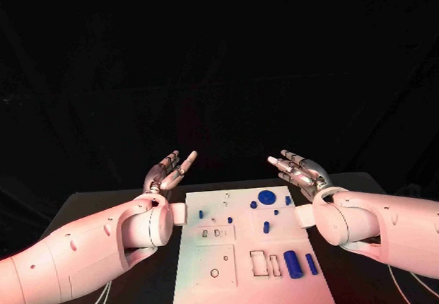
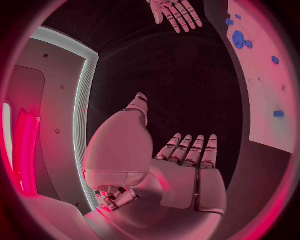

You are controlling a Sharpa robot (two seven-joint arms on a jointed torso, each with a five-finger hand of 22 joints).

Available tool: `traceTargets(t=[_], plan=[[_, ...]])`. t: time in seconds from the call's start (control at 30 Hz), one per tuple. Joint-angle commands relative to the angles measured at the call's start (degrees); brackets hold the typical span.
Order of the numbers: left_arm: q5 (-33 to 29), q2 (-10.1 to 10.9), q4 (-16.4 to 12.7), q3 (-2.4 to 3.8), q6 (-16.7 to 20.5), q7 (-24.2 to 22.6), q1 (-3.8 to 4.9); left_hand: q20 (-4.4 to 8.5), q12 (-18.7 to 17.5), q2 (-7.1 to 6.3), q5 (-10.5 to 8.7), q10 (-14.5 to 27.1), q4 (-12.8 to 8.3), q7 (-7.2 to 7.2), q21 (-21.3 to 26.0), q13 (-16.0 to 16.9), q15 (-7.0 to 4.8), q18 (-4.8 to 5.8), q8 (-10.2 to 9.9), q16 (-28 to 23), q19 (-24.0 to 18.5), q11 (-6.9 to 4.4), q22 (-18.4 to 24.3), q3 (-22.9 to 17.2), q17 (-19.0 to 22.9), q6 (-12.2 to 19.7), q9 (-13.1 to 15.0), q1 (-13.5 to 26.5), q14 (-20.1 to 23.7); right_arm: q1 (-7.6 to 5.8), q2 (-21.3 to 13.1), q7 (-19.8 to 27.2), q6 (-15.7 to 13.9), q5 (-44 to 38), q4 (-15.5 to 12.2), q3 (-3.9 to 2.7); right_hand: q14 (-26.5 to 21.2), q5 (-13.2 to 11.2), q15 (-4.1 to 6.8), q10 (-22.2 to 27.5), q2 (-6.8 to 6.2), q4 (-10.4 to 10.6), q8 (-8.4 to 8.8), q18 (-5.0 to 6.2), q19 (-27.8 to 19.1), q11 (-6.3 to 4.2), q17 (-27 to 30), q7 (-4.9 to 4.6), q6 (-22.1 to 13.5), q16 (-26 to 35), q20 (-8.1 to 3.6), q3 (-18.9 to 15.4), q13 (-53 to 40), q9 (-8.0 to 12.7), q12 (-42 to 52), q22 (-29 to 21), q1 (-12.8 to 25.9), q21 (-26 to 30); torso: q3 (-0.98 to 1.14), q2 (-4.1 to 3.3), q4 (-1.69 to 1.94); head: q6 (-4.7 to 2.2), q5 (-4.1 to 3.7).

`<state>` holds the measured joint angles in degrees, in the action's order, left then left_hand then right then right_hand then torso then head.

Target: Assemble the parts on the task board

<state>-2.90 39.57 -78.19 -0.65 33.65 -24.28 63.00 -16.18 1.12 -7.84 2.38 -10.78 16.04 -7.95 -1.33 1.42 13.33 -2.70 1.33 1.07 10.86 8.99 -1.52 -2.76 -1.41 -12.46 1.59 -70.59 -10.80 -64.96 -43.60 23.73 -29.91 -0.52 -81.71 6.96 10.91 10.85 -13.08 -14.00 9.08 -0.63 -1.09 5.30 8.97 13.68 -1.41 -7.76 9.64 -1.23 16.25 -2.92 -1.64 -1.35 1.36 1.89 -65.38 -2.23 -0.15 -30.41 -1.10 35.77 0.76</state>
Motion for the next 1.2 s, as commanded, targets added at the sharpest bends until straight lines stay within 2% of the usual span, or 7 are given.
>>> traceTargets(t=[0.03, 0.23, 0.33, 0.4, 0.53, 0.83, 1.2], plan=[[-1.1, -0.2, 0.3, 0.01, -5.2, 1.8, 0.16, -0.91, 0.5, 0.06, 0.44, -1.2, 0.8, -3.15, -0.4, 0.2, 0.94, -0.52, 0.4, 0.5, 0.5, 0.38, -0.1, -0.2, -0.2, -1.1, 0.2, -2.7, -0.6, -0.76, 0.3, -4.4, 12.4, -2.2, 1.4, 0.81, 3.0, 0.6, -0.91, -3.1, 0.3, -1.5, -0.66, 0.96, 2.1, 0.85, -0.3, -8.09, 2.7, -0.6, 0.63, 0.3, -0.3, -0.3, 0.7, 0.6, -3.6, -1.3, 0.0, 0.01, -0.02, 0.0, 0.0], [-1.1, -0.2, 0.3, 0.01, -5.2, 1.8, 0.16, -0.91, 1.2, 1.39, 0.41, -5.4, 0.6, -4.0, -1.4, 0.7, 1.78, -0.58, 1.3, 1.5, 4.0, 1.45, -0.7, -0.9, -0.8, -5.0, 0.7, -3.8, -5.9, -1.61, 0.5, -5.9, 16.5, -2.7, 2.9, 2.01, 13.8, 0.7, -1.61, -13.2, 0.21, -4.0, -2.4, 0.52, 9.1, 1.83, -1.2, -9.0, 11.5, -2.4, 0.56, 1.5, -1.1, -1.3, 2.0, 2.2, -6.9, -4.7, 0.0, 0.01, -0.02, 0.0, 0.0], [-1.1, -0.2, 0.3, 0.01, -5.2, 1.8, 0.16, -0.8, 3.1, 2.34, 0.45, -14.4, 0.3, -5.64, -4.3, 1.6, 0.72, -0.88, 3.2, 5.1, 14.2, 3.19, -2.4, -1.1, -2.6, -12.8, 1.7, -4.7, -19.9, -1.77, 0.5, -6.1, 17.3, -2.8, 3.1, 2.22, 20.9, 0.2, -0.73, -21.2, -0.28, -5.7, -3.49, 1.37, 15.2, 1.07, -1.7, -8.76, 17.4, -3.7, 0.49, 1.9, -1.6, -1.8, 3.2, 3.5, -8.7, -7.6, 0.0, 0.01, -0.02, 0.0, 0.0], [-1.2, 1.6, 1.0, 0.01, -8.3, 2.0, 0.16, 0.14, 8.4, 3.62, 0.29, -32.5, -0.7, -6.7, -10.9, 3.8, -1.72, -4.26, 7.0, 10.5, 30.7, 3.93, -5.5, -1.3, -4.9, -25.9, 3.6, -5.8, -33.9, -1.99, 0.1, -2.1, 8.6, -19.5, 4.9, 2.17, 33.0, 0.0, 0.66, -32.2, -0.81, -7.6, -5.07, 2.88, 25.2, 0.0, -2.6, -8.2, 25.0, -6.4, 0.36, 2.5, -2.3, -2.5, 5.3, 5.8, -10.8, -12.5, -0.15, -0.06, -0.52, 0.98, 0.19], [-0.7, 3.0, 0.4, 0.01, -9.9, 2.3, 0.21, 0.43, 11.3, 4.13, 0.46, -40.8, -3.5, -5.11, -15.0, 4.4, -4.57, -7.71, 10.0, 13.6, 37.7, 1.5, -7.0, -1.0, -6.2, -35.3, 4.6, -8.4, -42.3, -2.33, 0.1, -2.6, 7.3, -25.5, 5.6, 2.1, 40.5, -0.4, 2.88, -38.0, -1.41, -10.2, -7.15, 4.91, 30.5, -1.84, -3.2, -6.75, 36.3, -8.4, 0.17, 3.5, -2.2, -3.1, 6.7, 6.9, -13.0, -15.9, -0.16, -0.47, -0.5, 1.57, 0.06], [2.7, 6.7, -3.1, 0.09, -13.3, 3.5, 0.86, 4.08, 13.2, 5.33, 0.51, -51.2, -6.5, -2.45, -21.4, 5.0, -9.17, -7.96, 11.4, 20.2, 46.2, -1.87, -9.8, 0.1, -10.5, -42.4, 5.2, -10.7, -55.8, -3.92, -0.5, -5.9, 6.7, -39.5, 5.7, 1.98, 54.8, 3.0, 7.34, -47.5, -2.49, -15.1, -6.85, 5.27, 39.7, -4.6, -6.3, -4.83, 43.4, -11.0, -3.82, 6.6, -2.3, -2.6, 6.2, 10.1, -12.8, -23.3, -0.52, -1.93, -0.46, 1.89, -0.23], [5.0, 12.2, -11.8, 0.37, -14.8, 5.4, 2.61, 6.73, 11.5, 6.06, 0.53, -53.4, -7.7, -2.04, -27.9, 4.5, -10.23, -7.73, 9.8, 28.8, 49.0, -2.45, -13.5, 1.2, -17.5, -44.2, 4.9, -10.8, -57.1, -7.63, -0.6, -14.3, 12.8, -62.8, 6.1, 1.92, 71.9, 8.4, 12.88, -54.7, -5.37, -15.8, -8.69, 5.27, 50.9, -8.49, -16.1, -1.85, 48.5, -21.4, -9.86, 8.6, -4.4, -3.1, 8.4, 13.4, -12.4, -30.2, -1.38, -5.13, -0.26, 1.72, -1.14]])
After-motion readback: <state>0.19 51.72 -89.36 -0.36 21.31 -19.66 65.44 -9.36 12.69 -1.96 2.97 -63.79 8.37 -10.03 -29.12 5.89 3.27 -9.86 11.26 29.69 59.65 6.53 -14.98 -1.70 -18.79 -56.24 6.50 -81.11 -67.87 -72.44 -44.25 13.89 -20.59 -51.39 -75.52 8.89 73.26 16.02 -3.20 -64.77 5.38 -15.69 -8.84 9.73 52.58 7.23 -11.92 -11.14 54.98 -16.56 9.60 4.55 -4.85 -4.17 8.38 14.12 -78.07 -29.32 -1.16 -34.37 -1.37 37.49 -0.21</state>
